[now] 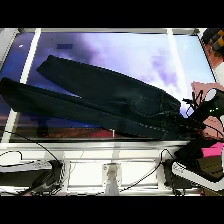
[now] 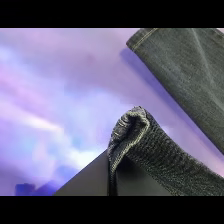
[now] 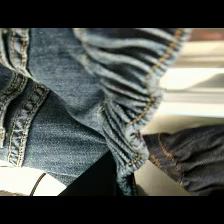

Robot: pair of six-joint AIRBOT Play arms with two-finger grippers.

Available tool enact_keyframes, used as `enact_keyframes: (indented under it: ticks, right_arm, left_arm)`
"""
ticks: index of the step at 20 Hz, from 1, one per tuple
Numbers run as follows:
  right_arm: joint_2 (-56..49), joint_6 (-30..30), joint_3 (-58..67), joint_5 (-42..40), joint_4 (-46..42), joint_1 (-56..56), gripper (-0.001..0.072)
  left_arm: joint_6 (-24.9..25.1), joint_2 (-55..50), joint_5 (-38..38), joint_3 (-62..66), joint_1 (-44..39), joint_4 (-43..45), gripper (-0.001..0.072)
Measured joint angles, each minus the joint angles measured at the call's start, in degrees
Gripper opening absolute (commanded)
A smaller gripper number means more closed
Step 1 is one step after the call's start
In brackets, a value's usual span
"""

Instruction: Fold the clothes and pants, and hang the long-sleeved shirts on hangers.

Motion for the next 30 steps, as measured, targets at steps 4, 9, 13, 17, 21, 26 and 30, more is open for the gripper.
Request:
enact_keyframes:
  ticks: [4,9,13,17,21,26,30]
  right_arm:
    - [0.0,2.9,0.0,0.3,0.0,0.0,0.0040]
    - [0.0,6.2,-1.0,-3.4,0.2,0.0,0.0429]
    - [0.0,7.0,-2.9,-5.0,0.3,0.0,0.0429]
    - [0.1,7.1,-3.6,-5.6,-0.7,0.0,0.0429]
    - [0.1,7.1,-3.8,-7.0,-1.4,0.0,0.0428]
    - [0.1,7.0,-3.8,-8.1,-1.6,0.0,0.0428]
    - [0.1,6.9,-3.8,-8.3,-1.6,0.0,0.0428]
  left_arm:
    - [0.0,0.0,0.2,0.0,0.0,0.3,0.0031]
    - [0.0,0.0,1.1,-0.1,0.0,2.7,0.0704]
    - [0.0,0.3,0.6,-0.1,0.2,6.3,0.0700]
    - [-2.8,1.2,0.0,-0.1,1.4,10.3,0.0699]
    - [-8.7,0.4,-4.6,-0.1,4.1,16.7,0.0698]
    - [-12.8,-4.6,-12.3,-0.1,6.5,19.5,0.0673]
    - [-13.6,-8.0,-14.4,-0.1,7.0,20.1,0.0671]
